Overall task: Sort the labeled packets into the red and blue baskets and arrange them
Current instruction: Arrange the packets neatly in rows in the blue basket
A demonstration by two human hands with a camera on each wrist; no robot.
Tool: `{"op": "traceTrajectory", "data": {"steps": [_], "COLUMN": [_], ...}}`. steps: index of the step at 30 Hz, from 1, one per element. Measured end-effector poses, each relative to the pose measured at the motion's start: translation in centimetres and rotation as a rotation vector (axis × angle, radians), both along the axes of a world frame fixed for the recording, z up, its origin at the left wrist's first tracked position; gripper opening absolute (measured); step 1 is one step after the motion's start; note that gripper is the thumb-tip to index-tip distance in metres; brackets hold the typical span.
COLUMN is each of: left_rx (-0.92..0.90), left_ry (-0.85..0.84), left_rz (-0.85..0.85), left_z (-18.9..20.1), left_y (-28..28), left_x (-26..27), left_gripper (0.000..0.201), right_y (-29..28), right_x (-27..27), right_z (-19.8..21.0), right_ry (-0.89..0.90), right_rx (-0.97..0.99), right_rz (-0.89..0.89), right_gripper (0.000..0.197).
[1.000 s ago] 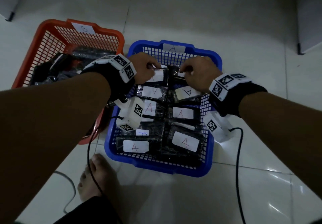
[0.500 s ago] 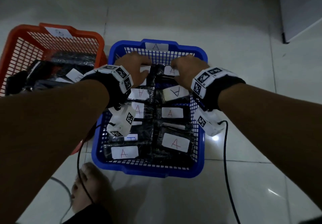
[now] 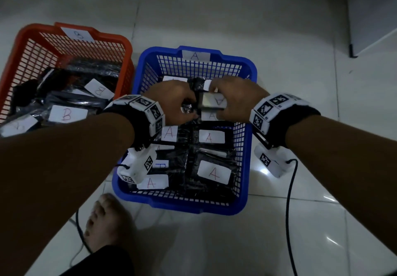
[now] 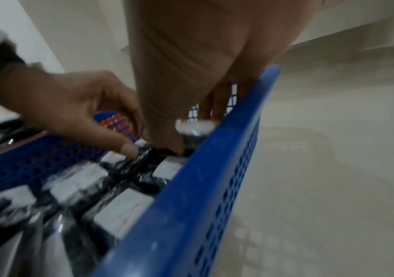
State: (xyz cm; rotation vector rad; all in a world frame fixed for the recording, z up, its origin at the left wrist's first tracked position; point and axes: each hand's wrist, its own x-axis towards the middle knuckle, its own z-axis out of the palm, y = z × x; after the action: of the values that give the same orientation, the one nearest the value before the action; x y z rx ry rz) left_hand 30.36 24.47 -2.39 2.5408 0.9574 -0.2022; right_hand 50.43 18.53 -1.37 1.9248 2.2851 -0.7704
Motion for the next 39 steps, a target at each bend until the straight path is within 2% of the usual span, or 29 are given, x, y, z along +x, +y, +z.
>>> {"op": "traceTrajectory", "data": {"steps": [4, 7, 10, 16, 22, 28, 31, 33, 36, 39], "left_rx": [-0.015, -0.015, -0.008, -0.013, 0.004, -0.045, -0.050, -0.038, -0.035, -0.052], "left_ry": [0.066, 0.154, 0.214, 0.165, 0.205, 0.115, 0.005, -0.008, 0.099, 0.197], "left_rz": [-0.052, -0.089, -0.129, -0.168, -0.168, -0.134, -0.036, 0.017, 0.056, 0.084], "left_z": [-0.4, -0.9, -1.6, -1.6, -1.7, -1.2, -0.7, -0.1, 0.6, 0.5], "left_y": [-0.3, -0.4, -0.6, -0.5, -1.3, -1.2, -1.2, -1.0, -0.5, -0.3], "left_x": [1.3, 2.7, 3.4, 2.3, 2.0, 1.8, 0.4, -0.8, -2.2, -2.9], "left_gripper": [0.045, 0.054, 0.056, 0.053, 0.053, 0.045, 0.034, 0.028, 0.041, 0.053], "right_y": [0.0, 0.1, 0.3, 0.4, 0.5, 0.2, -0.1, -0.2, -0.2, -0.3], "right_x": [0.8, 1.0, 1.0, 1.1, 0.8, 0.9, 0.5, -0.1, -1.1, -1.6], "right_z": [0.5, 0.6, 0.5, -0.1, -0.2, -0.3, -0.3, -0.3, -0.6, -1.1], "right_ry": [0.146, 0.182, 0.143, 0.082, 0.129, 0.085, 0.024, 0.003, -0.029, -0.047], "right_rx": [0.186, 0.224, 0.178, 0.073, 0.106, 0.085, 0.079, 0.053, -0.015, -0.005], "right_rz": [-0.226, -0.315, -0.281, -0.203, -0.251, -0.196, -0.156, -0.113, -0.050, -0.036], "right_gripper": [0.060, 0.057, 0.054, 0.054, 0.053, 0.050, 0.046, 0.043, 0.043, 0.043]}}
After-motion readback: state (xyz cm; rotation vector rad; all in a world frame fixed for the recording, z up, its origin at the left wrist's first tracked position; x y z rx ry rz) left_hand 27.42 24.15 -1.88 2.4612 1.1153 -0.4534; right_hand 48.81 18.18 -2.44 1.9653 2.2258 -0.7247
